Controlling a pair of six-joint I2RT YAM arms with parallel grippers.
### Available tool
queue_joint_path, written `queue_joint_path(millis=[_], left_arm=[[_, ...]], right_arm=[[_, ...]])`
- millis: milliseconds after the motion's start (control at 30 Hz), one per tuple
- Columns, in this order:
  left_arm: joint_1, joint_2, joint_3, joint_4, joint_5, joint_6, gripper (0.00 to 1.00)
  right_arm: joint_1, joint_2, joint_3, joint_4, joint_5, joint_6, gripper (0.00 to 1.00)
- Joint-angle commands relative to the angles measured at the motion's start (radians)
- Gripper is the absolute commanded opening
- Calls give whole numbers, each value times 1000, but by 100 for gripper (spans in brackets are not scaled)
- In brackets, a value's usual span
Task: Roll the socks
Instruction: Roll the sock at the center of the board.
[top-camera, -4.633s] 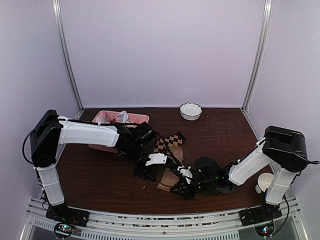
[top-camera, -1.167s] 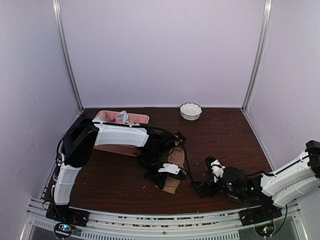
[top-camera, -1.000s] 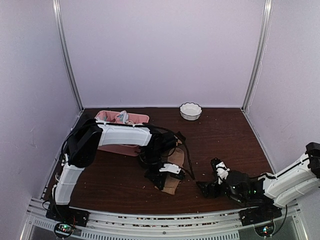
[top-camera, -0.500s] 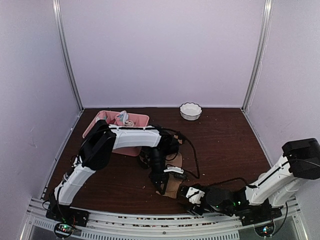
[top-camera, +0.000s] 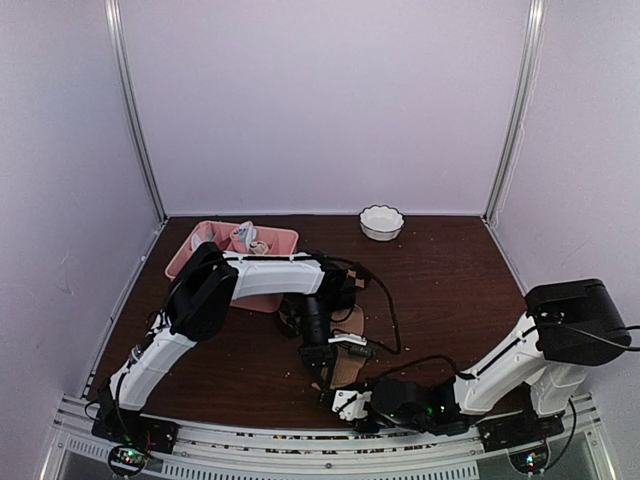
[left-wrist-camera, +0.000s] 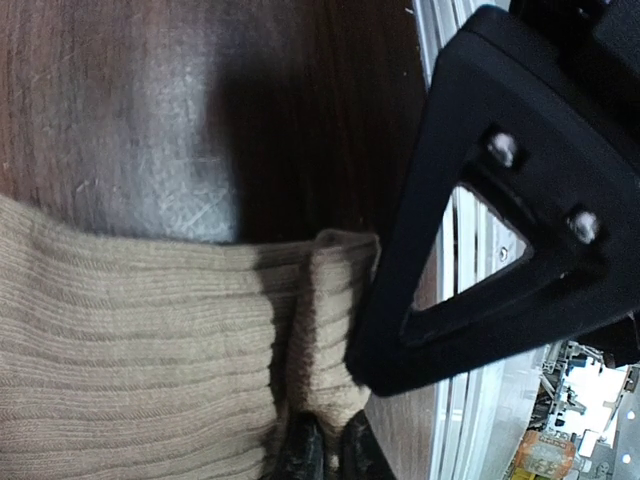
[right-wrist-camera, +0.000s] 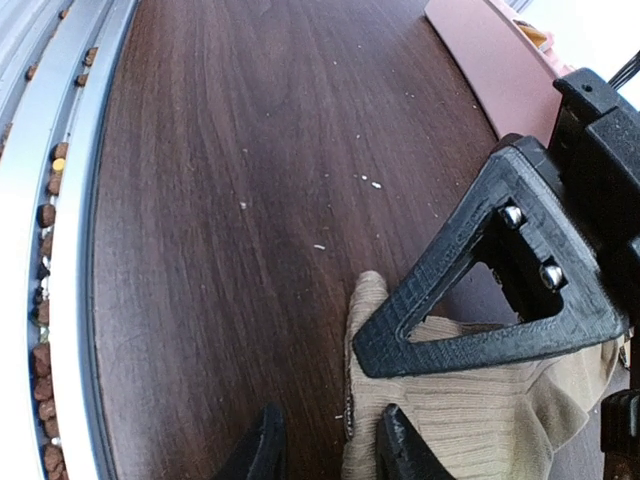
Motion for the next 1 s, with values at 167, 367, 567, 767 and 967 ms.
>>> queue_joint_path(millis=[167,367,567,767,967], left_arm=[[3,52,0,8,-59,21,8],[3,51,3,-6,-53,34,9],[13,-7,-31,28,-43,51,17],[36,-79,-73,74,-20,70,24],[78,-178,-131,155,-40,57,27]], right_arm=[[-26,39,26,-76,36,-24,32],[-35,41,25,-110,35,-4,27],[-54,40,10,-158,5,59,12],[-72,40,6,-214,-57,147,9],[-167,-5,-23,-202,-254,312,0]])
